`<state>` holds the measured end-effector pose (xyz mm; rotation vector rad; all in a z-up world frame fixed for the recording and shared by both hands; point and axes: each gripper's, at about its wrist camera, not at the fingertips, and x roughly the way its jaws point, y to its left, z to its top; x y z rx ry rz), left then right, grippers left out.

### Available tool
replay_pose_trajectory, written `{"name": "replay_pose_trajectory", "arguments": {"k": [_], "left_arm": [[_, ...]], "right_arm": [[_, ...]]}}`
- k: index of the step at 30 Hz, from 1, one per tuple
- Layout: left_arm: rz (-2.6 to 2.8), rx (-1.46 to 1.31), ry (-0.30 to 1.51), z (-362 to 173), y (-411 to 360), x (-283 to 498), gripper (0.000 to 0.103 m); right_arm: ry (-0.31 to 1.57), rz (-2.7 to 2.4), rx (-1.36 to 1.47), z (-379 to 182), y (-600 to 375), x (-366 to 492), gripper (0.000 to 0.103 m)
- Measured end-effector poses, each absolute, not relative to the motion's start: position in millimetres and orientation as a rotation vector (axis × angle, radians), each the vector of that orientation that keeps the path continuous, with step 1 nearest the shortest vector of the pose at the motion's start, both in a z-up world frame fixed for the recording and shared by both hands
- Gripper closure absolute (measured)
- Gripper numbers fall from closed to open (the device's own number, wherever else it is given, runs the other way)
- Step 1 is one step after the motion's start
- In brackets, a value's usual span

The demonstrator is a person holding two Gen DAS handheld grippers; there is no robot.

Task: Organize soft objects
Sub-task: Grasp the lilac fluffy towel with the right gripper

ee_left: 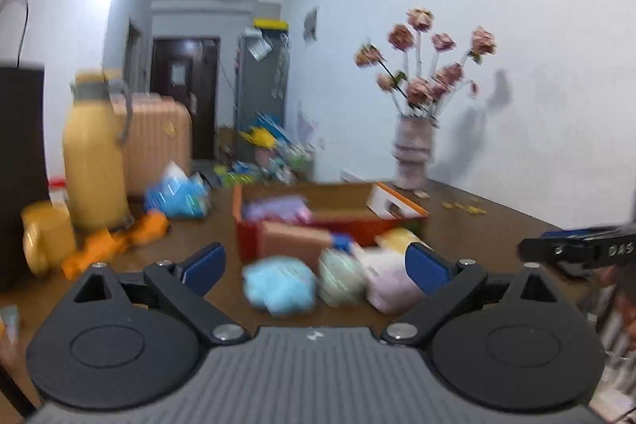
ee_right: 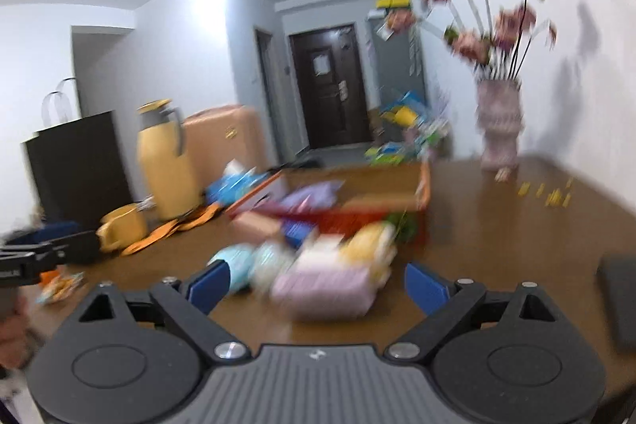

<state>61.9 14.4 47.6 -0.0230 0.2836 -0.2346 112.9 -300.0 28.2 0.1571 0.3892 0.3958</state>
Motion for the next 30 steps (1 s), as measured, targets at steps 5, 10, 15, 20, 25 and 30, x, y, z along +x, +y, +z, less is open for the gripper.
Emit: {"name": "replay_pose_trajectory", "arguments": {"k": [5,10,15,20,25,30], "left_arm": [[-0.224,0.009,0.312,46,11,59,0.004],[-0.251,-0.017,0.337,39,4,70,0.004],[-0.295,-0.042,0.409,22,-12,104,0.016],[-0.362,-0.119,0.510,8,-35,167,0.035],[-0.394,-0.194,0.620,-6,-53,226,0.050],[-0.412,-0.211,0.655,-24,-58,250,0.067]], "right_arm": [[0.446,0.408,0.211,12,-305,91,0.008],[0.444,0.364,0.215,8,-303,96,0.009],[0.476,0.343,0.254,-6,-306,116,0.020],[0.528,0.315,0.277,-18,-308,162,0.032],[0.547,0.310,0.308,-25,-307,217,0.046],[0.586,0.324,0.315,-38,-300,260,0.068]]}}
